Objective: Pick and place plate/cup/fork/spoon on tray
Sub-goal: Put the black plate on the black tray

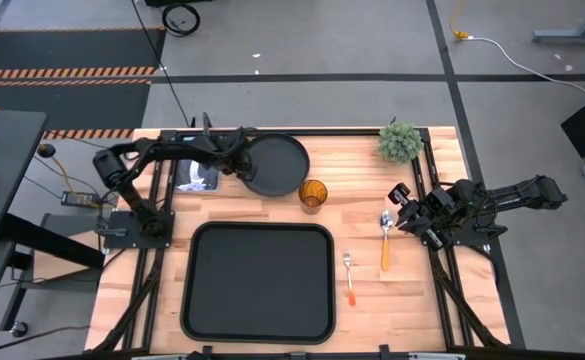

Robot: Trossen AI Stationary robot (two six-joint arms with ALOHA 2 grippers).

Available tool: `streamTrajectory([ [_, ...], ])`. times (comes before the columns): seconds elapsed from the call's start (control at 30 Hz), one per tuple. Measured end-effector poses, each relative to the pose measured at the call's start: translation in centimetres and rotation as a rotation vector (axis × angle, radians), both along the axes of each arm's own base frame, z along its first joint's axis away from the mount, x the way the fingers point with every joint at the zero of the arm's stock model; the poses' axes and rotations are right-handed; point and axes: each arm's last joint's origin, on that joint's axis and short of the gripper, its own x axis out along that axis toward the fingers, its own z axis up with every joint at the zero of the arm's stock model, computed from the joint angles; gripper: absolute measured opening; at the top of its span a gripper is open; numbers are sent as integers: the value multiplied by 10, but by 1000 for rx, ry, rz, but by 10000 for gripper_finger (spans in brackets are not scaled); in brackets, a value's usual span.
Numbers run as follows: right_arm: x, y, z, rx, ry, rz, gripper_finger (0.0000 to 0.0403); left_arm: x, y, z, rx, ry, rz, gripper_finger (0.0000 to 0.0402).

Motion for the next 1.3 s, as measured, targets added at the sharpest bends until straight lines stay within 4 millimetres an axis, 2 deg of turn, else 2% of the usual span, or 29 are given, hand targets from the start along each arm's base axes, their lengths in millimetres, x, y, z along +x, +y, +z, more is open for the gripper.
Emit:
streamTrajectory([
  [0.57,0,0,0,1,0,0,41,0,4,3,76,21,40,16],
  [0.73,0,0,0,4,2,2,41,-2,6,3,125,55,48,13],
  [0.93,0,0,0,4,2,2,41,-4,18,11,99,28,61,13],
  [1.17,0,0,0,4,2,2,41,0,36,45,67,47,19,10],
  [1.3,0,0,0,4,2,2,41,6,43,74,96,84,-13,10],
])
